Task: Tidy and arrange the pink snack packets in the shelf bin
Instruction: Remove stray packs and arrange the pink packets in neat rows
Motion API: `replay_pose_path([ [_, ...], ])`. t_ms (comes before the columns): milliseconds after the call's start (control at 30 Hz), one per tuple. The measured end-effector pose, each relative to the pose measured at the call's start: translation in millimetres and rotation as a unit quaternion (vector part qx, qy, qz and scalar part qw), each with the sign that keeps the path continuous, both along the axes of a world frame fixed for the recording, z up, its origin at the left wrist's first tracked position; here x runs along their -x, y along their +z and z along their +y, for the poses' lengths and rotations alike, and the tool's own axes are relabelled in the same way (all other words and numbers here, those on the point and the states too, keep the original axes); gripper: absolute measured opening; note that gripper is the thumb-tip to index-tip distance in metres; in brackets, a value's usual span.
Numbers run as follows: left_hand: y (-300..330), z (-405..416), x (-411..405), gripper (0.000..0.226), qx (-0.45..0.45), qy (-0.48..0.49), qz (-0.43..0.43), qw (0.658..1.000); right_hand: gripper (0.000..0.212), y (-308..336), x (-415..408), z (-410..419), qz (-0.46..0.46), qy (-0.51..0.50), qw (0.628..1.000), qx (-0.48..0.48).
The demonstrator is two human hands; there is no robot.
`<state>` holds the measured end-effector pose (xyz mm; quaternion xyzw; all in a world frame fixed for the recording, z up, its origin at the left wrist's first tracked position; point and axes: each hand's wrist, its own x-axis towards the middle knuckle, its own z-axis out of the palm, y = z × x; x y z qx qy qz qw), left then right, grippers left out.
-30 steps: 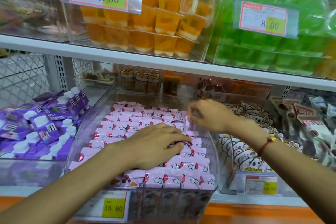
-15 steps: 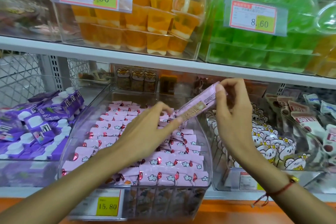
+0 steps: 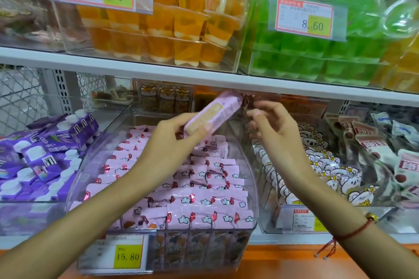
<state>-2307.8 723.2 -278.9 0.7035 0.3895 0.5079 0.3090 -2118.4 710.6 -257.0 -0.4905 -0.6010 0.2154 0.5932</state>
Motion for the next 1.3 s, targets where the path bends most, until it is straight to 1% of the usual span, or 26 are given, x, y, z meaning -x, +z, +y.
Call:
replay_pose_path([
  [33, 0.7, 0.0, 0.3, 0.017, 0.012, 0.008, -0.013, 1.0, 0.024, -0.2, 0.5, -1.8, -0.076, -0.018, 0.996, -0.044],
  [67, 1.0, -0.7, 0.1, 0.011, 0.021, 0.018, -0.013, 1.0, 0.036, -0.5, 2.2, -4.1, -0.166, -0.029, 0.982, -0.091],
  [100, 0.8, -1.8, -1.0, 0.011, 0.026, 0.027, -0.007, 0.999, 0.047, -1.7, 4.0, -5.9, -0.257, -0.033, 0.957, -0.13],
  [133, 0.0, -3.0, -2.4, 0.017, 0.026, 0.035, 0.003, 0.999, 0.055, -3.7, 6.5, -7.1, -0.342, -0.031, 0.926, -0.156],
  [200, -2.0, -5.8, -5.8, 0.03, 0.019, 0.045, 0.033, 0.998, 0.057, -8.2, 11.6, -8.4, -0.473, -0.035, 0.863, -0.173],
  [233, -2.1, -7.5, -7.4, 0.035, 0.019, 0.048, 0.044, 0.998, 0.053, -9.4, 13.7, -8.3, -0.506, -0.044, 0.843, -0.176],
  [267, -2.1, -8.9, -8.7, 0.041, 0.022, 0.05, 0.052, 0.997, 0.048, -10.0, 14.1, -8.1, -0.512, -0.051, 0.838, -0.183],
  [300, -1.5, -10.3, -9.5, 0.049, 0.028, 0.049, 0.053, 0.997, 0.042, -9.5, 13.1, -8.2, -0.499, -0.054, 0.845, -0.185],
  [333, -0.3, -10.9, -9.7, 0.056, 0.04, 0.044, 0.04, 0.997, 0.037, -8.2, 12.0, -8.9, -0.47, -0.054, 0.863, -0.176],
  [367, 0.6, -10.5, -9.3, 0.061, 0.053, 0.035, 0.013, 0.998, 0.033, -6.4, 11.2, -9.5, -0.421, -0.049, 0.893, -0.153],
  [433, -0.2, -7.9, -8.0, 0.062, 0.067, 0.025, -0.025, 0.997, 0.027, -3.7, 9.5, -9.3, -0.262, -0.006, 0.962, -0.076],
  [467, -2.8, -6.6, -7.6, 0.056, 0.057, 0.03, -0.004, 0.998, 0.025, -2.6, 9.2, -8.7, -0.162, 0.031, 0.986, -0.03],
  [500, -6.8, -4.6, -7.2, 0.045, 0.04, 0.039, 0.04, 0.998, 0.024, -2.1, 9.0, -8.3, -0.072, 0.07, 0.995, 0.015],
  [533, -11.6, -2.6, -6.3, 0.032, 0.024, 0.048, 0.097, 0.994, 0.025, -2.7, 8.6, -7.7, -0.006, 0.1, 0.994, 0.051],
  [567, -15.3, -1.6, -5.6, 0.025, 0.011, 0.058, 0.159, 0.986, 0.029, -3.6, 8.3, -7.0, 0.033, 0.118, 0.99, 0.073],
  [667, -25.6, 1.7, -3.6, 0.026, -0.031, 0.07, 0.333, 0.94, 0.05, -5.8, 7.9, -4.5, 0.053, 0.129, 0.986, 0.091],
  [733, -28.6, 4.0, -2.2, 0.029, -0.054, 0.058, 0.418, 0.905, 0.057, -7.6, 5.5, -0.1, 0.034, 0.117, 0.99, 0.07],
  [767, -30.6, 5.8, -1.3, 0.034, -0.055, 0.047, 0.443, 0.894, 0.056, -8.4, 3.8, 3.0, 0.001, 0.099, 0.994, 0.05],
  [833, -32.2, 8.3, 0.2, 0.04, -0.04, 0.03, 0.467, 0.883, 0.047, -9.7, 0.2, 11.6, -0.1, 0.042, 0.994, 0.015],
  [900, -33.1, 10.4, 0.6, 0.042, -0.032, 0.026, 0.473, 0.88, 0.037, -9.3, -0.9, 21.6, -0.191, -0.009, 0.982, -0.002],
  [967, -33.7, 11.3, 1.0, 0.042, -0.024, 0.022, 0.469, 0.883, 0.035, -7.0, -0.3, 31.8, -0.284, -0.029, 0.958, -0.002],
  [1033, -33.9, 11.1, 1.5, 0.042, -0.02, 0.019, 0.463, 0.886, 0.038, -4.4, 0.4, 39.6, -0.376, -0.023, 0.926, 0.024],
  [1133, -34.6, 9.6, 1.7, 0.041, -0.018, 0.017, 0.451, 0.892, 0.045, 4.8, -0.2, 47.8, -0.437, -0.013, 0.897, 0.061],
  [1167, -34.5, 9.5, 1.8, 0.041, -0.02, 0.015, 0.446, 0.895, 0.044, 9.6, -0.6, 49.4, -0.455, -0.023, 0.888, 0.063],
  [1233, -34.3, 9.6, 2.2, 0.041, -0.023, 0.01, 0.438, 0.898, 0.033, 17.0, -1.1, 52.2, -0.516, -0.029, 0.854, 0.06],
  [1300, -33.5, 10.6, 2.8, 0.041, -0.022, 0.004, 0.435, 0.9, 0.021, 17.7, 1.4, 54.0, -0.579, 0.003, 0.812, 0.078],
])
